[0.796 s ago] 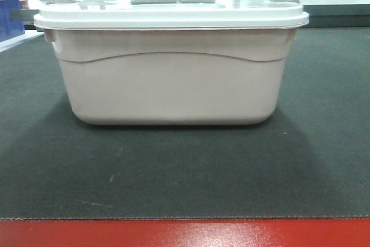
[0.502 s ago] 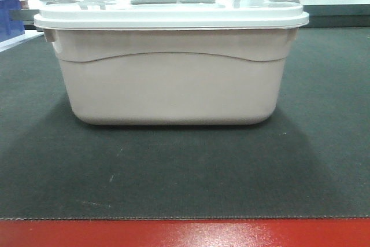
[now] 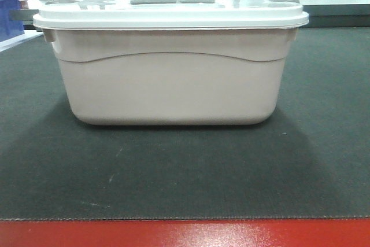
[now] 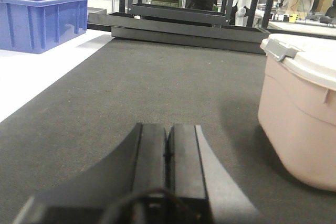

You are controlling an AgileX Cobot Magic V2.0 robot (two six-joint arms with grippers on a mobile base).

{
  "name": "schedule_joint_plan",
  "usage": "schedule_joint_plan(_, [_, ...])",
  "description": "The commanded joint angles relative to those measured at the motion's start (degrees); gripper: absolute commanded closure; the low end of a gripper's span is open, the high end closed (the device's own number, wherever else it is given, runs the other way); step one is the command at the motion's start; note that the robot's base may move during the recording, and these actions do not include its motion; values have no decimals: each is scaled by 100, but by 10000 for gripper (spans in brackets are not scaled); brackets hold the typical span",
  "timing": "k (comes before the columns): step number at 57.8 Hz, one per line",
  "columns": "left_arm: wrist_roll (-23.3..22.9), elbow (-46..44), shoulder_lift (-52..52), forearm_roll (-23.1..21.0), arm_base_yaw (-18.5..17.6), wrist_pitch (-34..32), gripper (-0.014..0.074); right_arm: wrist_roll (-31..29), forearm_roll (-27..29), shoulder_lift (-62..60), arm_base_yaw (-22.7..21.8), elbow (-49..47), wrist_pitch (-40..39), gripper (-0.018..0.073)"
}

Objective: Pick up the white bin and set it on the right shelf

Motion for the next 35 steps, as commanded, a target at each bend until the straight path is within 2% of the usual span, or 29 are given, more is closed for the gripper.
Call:
schedule_joint_plan(1, [9, 41, -21, -168, 0, -574, 722, -48, -56, -106, -2, -145, -771, 489])
schedule_joint_plan(4, [9, 41, -21, -168, 0, -683, 722, -48, -56, -106, -2, -145, -902, 489])
schedule_joint_plan(11, [9, -51, -11, -168, 0, -1448, 722, -48, -45, -106, -2, -198, -1565, 489])
schedule_joint_plan(15, [9, -343, 32, -168, 0, -1405, 722, -48, -45, -106, -2, -440, -1768, 489])
schedule_joint_plan(19, [9, -888, 190, -80, -10, -911, 722, -48, -45, -68, -2, -883, -1663, 489])
schedule_joint_plan(26, [9, -2281, 837, 421, -10, 195, 720, -48, -45, 315, -2, -1924, -1039, 489])
schedule_joint_plan(35, [9, -3738, 2012, 308, -10, 1280, 673, -48, -45, 1245, -2, -2963, -397, 463])
